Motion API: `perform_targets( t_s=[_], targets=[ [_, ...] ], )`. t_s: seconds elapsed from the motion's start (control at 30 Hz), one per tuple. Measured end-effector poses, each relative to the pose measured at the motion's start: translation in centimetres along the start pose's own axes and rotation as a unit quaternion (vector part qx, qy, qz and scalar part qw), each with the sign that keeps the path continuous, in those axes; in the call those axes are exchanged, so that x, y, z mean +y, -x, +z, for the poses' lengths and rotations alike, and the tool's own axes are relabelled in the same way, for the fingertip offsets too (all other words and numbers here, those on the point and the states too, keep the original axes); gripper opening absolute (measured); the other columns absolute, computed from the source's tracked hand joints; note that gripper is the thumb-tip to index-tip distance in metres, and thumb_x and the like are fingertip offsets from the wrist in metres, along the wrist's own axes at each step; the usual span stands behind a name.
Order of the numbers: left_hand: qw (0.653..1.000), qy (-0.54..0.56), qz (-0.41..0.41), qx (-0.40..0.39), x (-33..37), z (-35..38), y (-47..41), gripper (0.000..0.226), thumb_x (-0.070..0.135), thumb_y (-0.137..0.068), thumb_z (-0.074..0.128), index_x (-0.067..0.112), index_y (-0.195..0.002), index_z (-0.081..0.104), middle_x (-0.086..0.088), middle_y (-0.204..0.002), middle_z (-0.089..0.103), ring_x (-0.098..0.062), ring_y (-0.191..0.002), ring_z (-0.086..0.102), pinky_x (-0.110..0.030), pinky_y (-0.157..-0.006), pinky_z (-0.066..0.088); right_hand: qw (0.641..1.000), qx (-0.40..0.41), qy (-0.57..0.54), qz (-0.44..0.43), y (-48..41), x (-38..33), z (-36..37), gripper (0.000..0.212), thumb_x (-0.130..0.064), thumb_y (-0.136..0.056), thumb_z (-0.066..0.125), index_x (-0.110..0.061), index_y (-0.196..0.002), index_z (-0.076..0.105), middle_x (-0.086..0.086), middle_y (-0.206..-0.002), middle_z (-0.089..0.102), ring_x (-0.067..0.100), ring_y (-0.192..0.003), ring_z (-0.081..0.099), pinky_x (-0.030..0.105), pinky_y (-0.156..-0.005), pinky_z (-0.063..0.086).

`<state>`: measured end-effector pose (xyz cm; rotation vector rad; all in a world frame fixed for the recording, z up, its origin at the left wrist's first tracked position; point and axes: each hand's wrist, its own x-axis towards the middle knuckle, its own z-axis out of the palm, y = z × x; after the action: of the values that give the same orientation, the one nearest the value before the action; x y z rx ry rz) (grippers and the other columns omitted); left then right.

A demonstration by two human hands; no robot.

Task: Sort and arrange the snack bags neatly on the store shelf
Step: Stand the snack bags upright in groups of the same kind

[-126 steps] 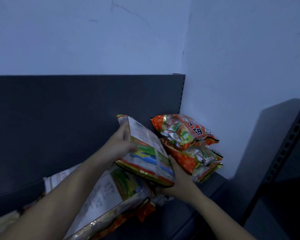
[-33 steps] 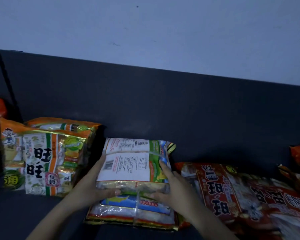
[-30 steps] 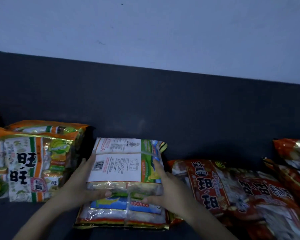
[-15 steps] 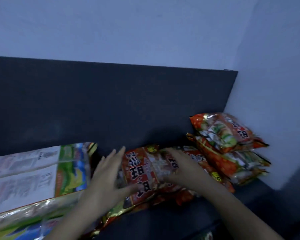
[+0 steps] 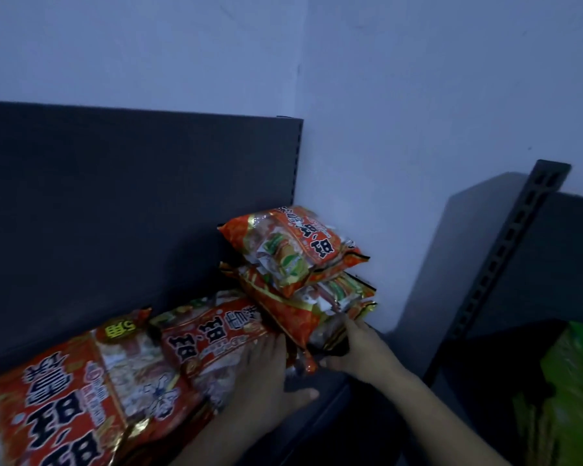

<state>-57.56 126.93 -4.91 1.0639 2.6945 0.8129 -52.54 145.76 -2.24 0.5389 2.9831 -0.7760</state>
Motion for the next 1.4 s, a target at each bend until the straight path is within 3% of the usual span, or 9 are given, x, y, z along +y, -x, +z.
perform_targets(
  t_s=[0.17,0.4,0.5,0.7,0.93,1.0,1.13,1.27,1.4],
  targets=[
    [0.994,-0.004,-0.092,0.059,1.2,1.6,-2.5,0.114,0.068,-0.078,0.054,0.012,-0.148,-0.016,0.0,-0.158,-0.003,-0.018,-0.145,0.002,-0.036,-0.119,0.003,0.999,-0.004,-0.029,0.037,-2.7,1.6,1.1,0.101,-0.049,-0.064,0.078,-0.021,-0.144,0.024,0.003,-0.139,0.035,0.023,-0.128,0.037,0.037,-0.105,0.038],
    [0.988,-0.007,-0.123,0.096,1.2,1.0,-5.2,0.116,0.065,-0.078,0.055,0.011,-0.146,-0.023,-0.007,-0.158,0.003,-0.024,-0.144,0.004,-0.041,-0.118,0.002,0.995,0.066,-0.073,0.0,-5.2,0.8,1.8,0.131,-0.041,-0.066,0.081,-0.022,-0.146,-0.02,0.008,-0.157,-0.01,0.03,-0.144,0.006,0.043,-0.114,0.026],
    [0.988,-0.052,-0.123,0.082,1.7,0.9,-6.2,0.106,0.057,-0.084,0.051,0.01,-0.146,-0.02,-0.007,-0.158,0.006,-0.022,-0.145,0.005,-0.043,-0.118,-0.002,0.994,0.063,-0.085,0.006,-6.3,0.4,1.9,0.13,-0.033,-0.066,0.083,-0.027,-0.147,-0.019,0.012,-0.155,-0.017,0.031,-0.145,0.001,0.044,-0.113,0.029],
    [0.991,0.045,-0.056,0.109,1.6,0.8,-7.0,0.079,0.01,-0.091,0.046,0.02,-0.151,-0.004,-0.008,-0.151,0.029,-0.025,-0.127,0.044,-0.036,-0.107,0.036,0.994,0.112,-0.01,0.016,-7.3,1.0,0.8,0.114,-0.039,-0.069,0.078,-0.027,-0.15,-0.001,0.013,-0.156,-0.004,0.035,-0.141,0.015,0.043,-0.109,0.033],
    [0.972,0.175,0.005,0.158,2.3,-2.3,-6.0,0.052,0.005,-0.096,0.042,0.023,-0.143,0.035,0.004,-0.122,0.056,-0.001,-0.103,0.047,-0.007,-0.083,0.034,0.984,0.142,-0.094,0.046,-7.2,2.1,0.7,0.11,-0.033,-0.069,0.081,-0.012,-0.149,0.008,0.014,-0.155,0.005,0.035,-0.139,0.023,0.044,-0.108,0.035],
    [0.973,0.144,-0.029,0.178,2.3,-2.0,-6.0,0.046,0.01,-0.096,0.046,0.02,-0.14,0.039,0.002,-0.113,0.06,-0.005,-0.096,0.052,-0.012,-0.079,0.038,0.983,0.13,-0.109,0.067,-7.1,2.6,1.6,0.115,-0.03,-0.071,0.08,-0.006,-0.149,0.0,0.016,-0.155,-0.002,0.035,-0.141,0.018,0.043,-0.111,0.03],
    [0.975,-0.041,-0.076,0.203,2.3,0.1,-4.3,0.054,0.035,-0.083,0.065,0.015,-0.13,0.046,-0.003,-0.121,0.057,-0.02,-0.115,0.049,-0.035,-0.103,0.041,0.982,0.077,-0.157,0.074,-6.3,2.9,2.8,0.125,-0.032,-0.069,0.082,-0.009,-0.148,-0.012,0.014,-0.156,-0.002,0.031,-0.142,0.019,0.04,-0.113,0.029],
    [0.948,-0.084,0.067,0.301,2.8,3.0,-2.3,0.064,0.027,-0.059,0.083,0.018,-0.114,0.052,0.001,-0.109,0.061,-0.013,-0.101,0.051,-0.027,-0.087,0.051,0.981,0.067,-0.173,0.063,-6.4,4.2,2.6,0.111,-0.037,-0.064,0.082,-0.015,-0.148,0.012,0.009,-0.149,0.03,0.028,-0.13,0.039,0.044,-0.105,0.04],
    [0.926,-0.203,0.184,0.261,3.6,5.5,-3.4,0.024,0.022,-0.065,0.069,0.019,-0.089,0.071,0.003,-0.091,0.068,-0.014,-0.088,0.06,-0.024,-0.086,0.038,0.987,0.082,-0.128,0.055,-6.1,4.9,2.1,0.074,-0.022,-0.078,0.068,-0.017,-0.141,0.029,0.007,-0.133,0.047,0.025,-0.114,0.052,0.036,-0.093,0.047]
  ],
)
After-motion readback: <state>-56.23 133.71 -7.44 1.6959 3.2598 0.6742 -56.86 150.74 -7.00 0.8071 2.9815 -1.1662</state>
